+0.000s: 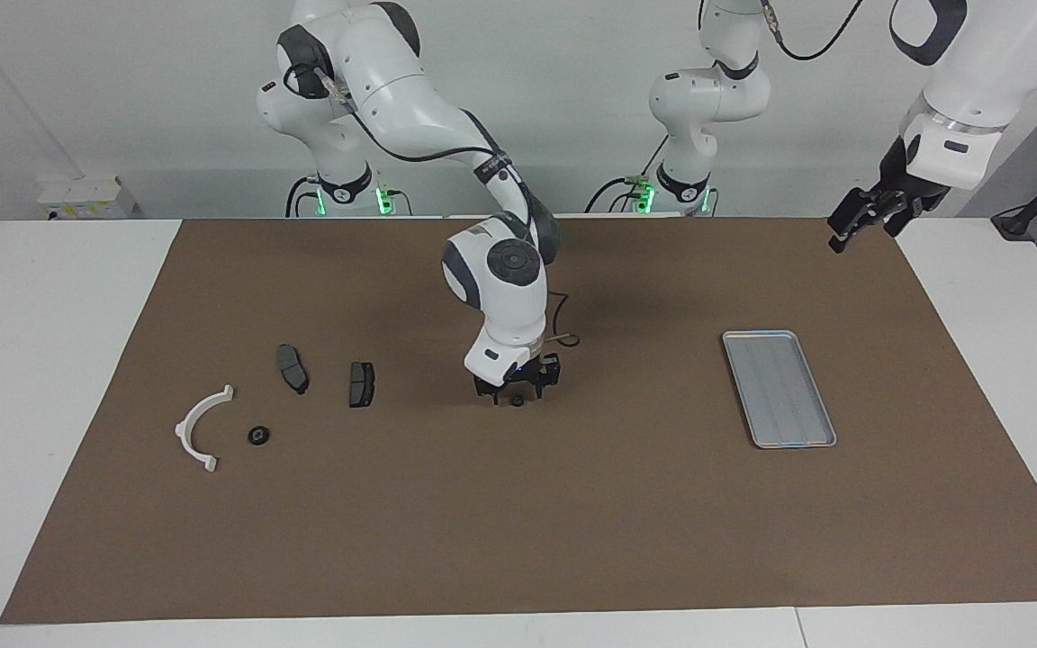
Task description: Place bearing gear from tray to pile
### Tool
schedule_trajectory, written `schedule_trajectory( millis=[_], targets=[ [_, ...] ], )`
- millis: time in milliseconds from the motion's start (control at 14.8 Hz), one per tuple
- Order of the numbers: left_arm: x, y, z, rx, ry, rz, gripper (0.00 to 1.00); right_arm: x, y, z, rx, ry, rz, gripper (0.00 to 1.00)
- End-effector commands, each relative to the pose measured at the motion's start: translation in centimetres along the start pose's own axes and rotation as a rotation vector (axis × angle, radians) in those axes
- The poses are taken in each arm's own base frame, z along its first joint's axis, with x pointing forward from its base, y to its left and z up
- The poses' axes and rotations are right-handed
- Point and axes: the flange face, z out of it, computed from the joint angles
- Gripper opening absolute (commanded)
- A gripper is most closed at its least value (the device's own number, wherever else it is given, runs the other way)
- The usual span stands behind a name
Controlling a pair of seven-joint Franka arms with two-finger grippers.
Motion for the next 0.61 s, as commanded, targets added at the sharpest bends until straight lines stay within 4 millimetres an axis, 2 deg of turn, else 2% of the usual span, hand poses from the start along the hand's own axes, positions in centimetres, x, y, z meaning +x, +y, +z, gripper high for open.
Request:
schedule_trajectory(
  millis=[0,270,540],
  targets=[
    [-1.1,0.5,-0.3,0.016,0.02,0.035,1.0,-0.3,0.3,-0.2,0.002,0.017,0.0,0.74],
    [-1.2,0.7,-0.5,0.014,0.025,0.092,1.0,-0.5,0.1,0.2,0.004,0.019,0.0,0.69],
    [-1.2,1.2,-0.4,0.015,0.03,0.162,1.0,-0.9,0.3,0.8,0.004,0.019,-0.002,0.45]
  ],
)
